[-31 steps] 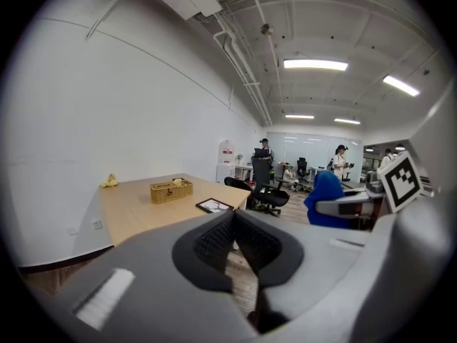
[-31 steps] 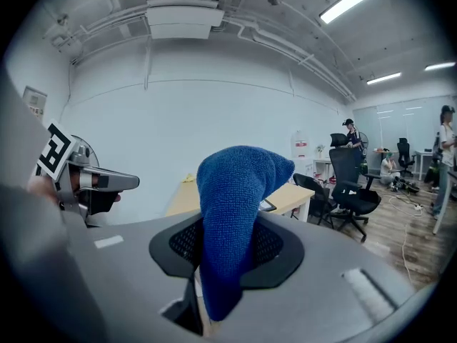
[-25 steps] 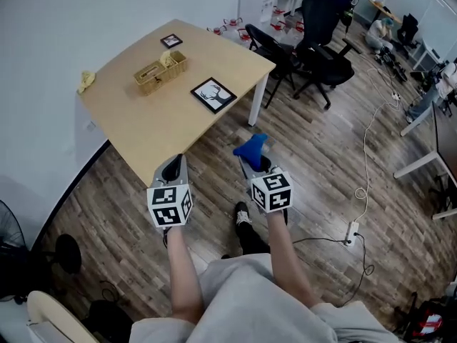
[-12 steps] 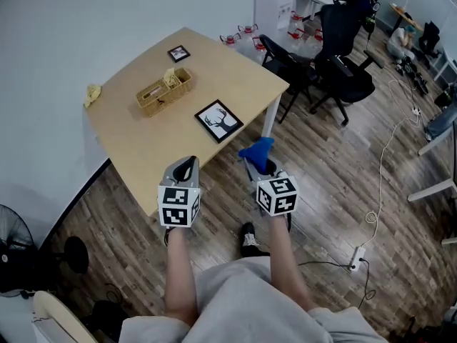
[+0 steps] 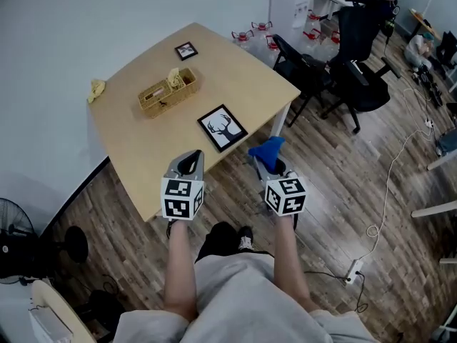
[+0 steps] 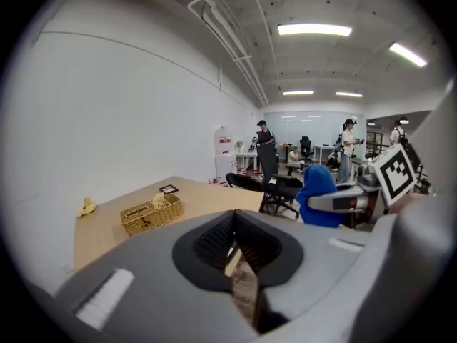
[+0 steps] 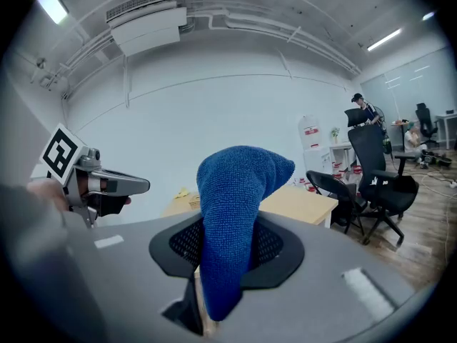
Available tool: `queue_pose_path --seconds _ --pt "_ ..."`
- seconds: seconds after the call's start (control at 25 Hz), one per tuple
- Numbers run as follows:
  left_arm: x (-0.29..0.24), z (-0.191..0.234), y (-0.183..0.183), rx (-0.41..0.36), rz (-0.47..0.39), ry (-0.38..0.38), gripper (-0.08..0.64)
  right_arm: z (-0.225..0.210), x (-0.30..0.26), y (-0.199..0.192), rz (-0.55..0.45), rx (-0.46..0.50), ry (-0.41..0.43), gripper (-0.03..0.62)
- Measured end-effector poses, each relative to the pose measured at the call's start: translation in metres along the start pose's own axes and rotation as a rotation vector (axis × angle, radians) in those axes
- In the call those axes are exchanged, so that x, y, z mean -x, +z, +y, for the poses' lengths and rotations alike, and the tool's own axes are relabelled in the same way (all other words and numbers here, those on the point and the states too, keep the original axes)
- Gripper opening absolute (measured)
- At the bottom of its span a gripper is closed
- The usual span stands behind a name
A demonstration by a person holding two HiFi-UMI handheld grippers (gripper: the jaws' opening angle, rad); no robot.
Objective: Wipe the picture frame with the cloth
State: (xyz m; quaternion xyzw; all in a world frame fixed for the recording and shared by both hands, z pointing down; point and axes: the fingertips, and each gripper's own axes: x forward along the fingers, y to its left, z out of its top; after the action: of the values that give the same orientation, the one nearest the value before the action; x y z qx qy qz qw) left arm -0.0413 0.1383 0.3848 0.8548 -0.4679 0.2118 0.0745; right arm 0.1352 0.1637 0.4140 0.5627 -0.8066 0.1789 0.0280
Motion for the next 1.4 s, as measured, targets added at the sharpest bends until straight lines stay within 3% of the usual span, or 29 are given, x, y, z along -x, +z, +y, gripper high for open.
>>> queue_pose_path --seconds 0.32,0.56,0.88,1.2,1.4 --pt "-0.049 0.036 -0.010 0.075 0.022 0.008 0.052 -0.018 -0.051 -0.007 0.052 0.021 0.016 0.107" --pt "-0.109 0.070 0.002 0.113 0.031 0.007 0.052 -0.043 -0.110 0.010 0.077 0.051 0.029 0.107" --pt "-0.184 0.124 -0.012 0.152 0.120 0.020 0.052 -0.073 -0.204 0.015 0.163 0.081 0.066 0.107" --pt "-0.238 0.155 -0.047 0.148 0.211 -0.052 0.052 -0.089 -0.272 -0.017 0.324 0.167 0.109 0.107" --pt "-0.259 0.159 -0.074 0.164 0.255 -0.110 0.052 -0.094 -0.295 -0.041 0.449 0.282 0.182 0.107"
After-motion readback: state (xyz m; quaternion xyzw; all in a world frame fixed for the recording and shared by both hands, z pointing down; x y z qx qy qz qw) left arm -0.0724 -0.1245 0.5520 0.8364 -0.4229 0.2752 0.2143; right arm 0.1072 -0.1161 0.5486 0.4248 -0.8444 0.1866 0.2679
